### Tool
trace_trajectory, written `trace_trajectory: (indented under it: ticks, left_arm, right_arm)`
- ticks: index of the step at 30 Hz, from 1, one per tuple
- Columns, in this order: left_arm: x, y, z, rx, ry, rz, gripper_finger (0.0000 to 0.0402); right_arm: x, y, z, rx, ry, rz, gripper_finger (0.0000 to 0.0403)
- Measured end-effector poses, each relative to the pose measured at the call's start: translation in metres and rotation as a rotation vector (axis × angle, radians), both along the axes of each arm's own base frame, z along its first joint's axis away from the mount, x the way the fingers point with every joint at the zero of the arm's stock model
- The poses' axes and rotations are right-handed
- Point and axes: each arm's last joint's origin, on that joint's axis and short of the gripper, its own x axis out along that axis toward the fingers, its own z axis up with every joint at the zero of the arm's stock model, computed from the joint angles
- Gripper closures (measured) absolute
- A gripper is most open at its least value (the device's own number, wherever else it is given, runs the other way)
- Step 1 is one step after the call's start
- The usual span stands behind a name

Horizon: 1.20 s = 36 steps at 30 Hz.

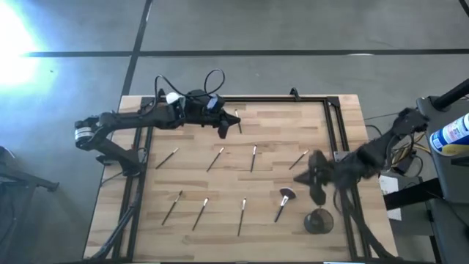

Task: Put items in baskets/containers
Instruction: Put the lash brush into the brush holder

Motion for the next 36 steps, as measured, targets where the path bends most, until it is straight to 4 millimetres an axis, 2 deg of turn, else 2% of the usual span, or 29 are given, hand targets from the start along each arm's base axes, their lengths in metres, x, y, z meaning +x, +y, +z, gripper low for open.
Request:
trace_trajectory:
  ticks: [3,7,11,15,20,28,36]
  left_arm:
    - [0.001,-0.006,-0.006,0.009,0.029,0.056,0.04]
    - [0.002,-0.018,-0.017,-0.005,0.068,0.142,0.0401]
    - [0.003,-0.032,-0.027,-0.019,0.105,0.208,0.0401]
    - [0.003,-0.045,-0.031,0.002,0.159,0.224,0.0401]
    - [-0.004,-0.052,-0.034,-0.091,0.22,0.235,0.0401]
    - [-0.034,-0.074,-0.034,-0.2,0.421,0.249,0.0401]
    - [-0.061,-0.115,-0.046,-0.304,0.67,0.27,0.0401]
  right_arm:
    - [-0.002,-0.027,-0.004,-0.072,-0.124,0.042,0.0395]
    - [0.0,-0.055,-0.016,-0.082,-0.332,0.078,0.0395]
    - [0.003,-0.072,-0.03,-0.122,-0.443,0.042,0.0395]
    - [0.009,-0.084,-0.035,-0.194,-0.503,-0.01,0.0394]
    - [0.02,-0.093,-0.035,-0.22,-0.492,-0.06,0.0394]
    - [0.042,-0.097,-0.042,-0.245,-0.431,-0.116,0.0394]
    - [0.06,-0.096,-0.055,-0.245,-0.4,-0.115,0.0394]
